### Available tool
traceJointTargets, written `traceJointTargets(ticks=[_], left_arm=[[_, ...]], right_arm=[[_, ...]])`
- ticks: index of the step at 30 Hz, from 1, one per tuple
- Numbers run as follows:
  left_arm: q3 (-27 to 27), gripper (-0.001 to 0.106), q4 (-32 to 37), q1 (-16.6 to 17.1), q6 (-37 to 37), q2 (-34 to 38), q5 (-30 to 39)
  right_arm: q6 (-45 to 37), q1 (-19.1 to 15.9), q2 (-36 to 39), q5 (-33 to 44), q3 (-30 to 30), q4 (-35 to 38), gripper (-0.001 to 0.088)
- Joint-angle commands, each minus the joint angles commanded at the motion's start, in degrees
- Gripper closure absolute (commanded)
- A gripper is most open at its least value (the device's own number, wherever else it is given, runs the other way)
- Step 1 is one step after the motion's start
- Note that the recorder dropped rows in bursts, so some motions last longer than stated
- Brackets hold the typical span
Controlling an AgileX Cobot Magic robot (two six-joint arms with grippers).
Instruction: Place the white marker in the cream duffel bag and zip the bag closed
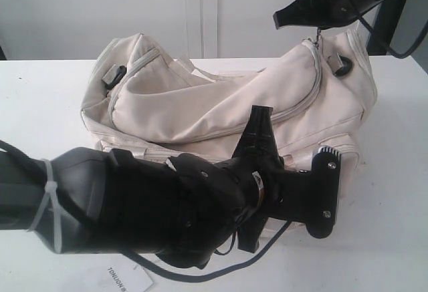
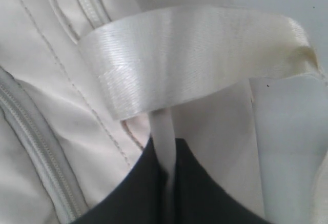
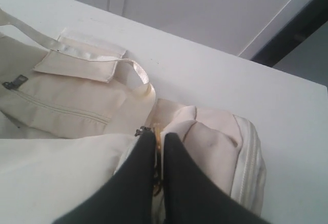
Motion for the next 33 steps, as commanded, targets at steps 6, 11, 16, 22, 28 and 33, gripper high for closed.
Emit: traceJointTargets(ticks=[6,11,16,22,28,33], left_arm=[[0.0,0.105,0.0,0.0,0.0,0.0,0.0],[0.0,0.105,0.0,0.0,0.0,0.0,0.0],[0.0,0.105,0.0,0.0,0.0,0.0,0.0],[0.0,0.105,0.0,0.0,0.0,0.0,0.0],[0.0,0.105,0.0,0.0,0.0,0.0,0.0],[0.0,0.105,0.0,0.0,0.0,0.0,0.0]], right_arm=[[-5.25,0.0,0.0,2.83,0.0,6.44,0.0868],[-5.38,0.0,0.0,6.11,0.0,7.43,0.0868],[-8.43,0.0,0.0,7.43,0.0,10.93,0.0868],[-16.22,0.0,0.0,7.43,0.0,19.75,0.0868],[-16.62,0.0,0.59,10.18,0.0,20.44,0.0792],[-16.29,0.0,1.05,11.18,-0.1,24.23,0.0401]])
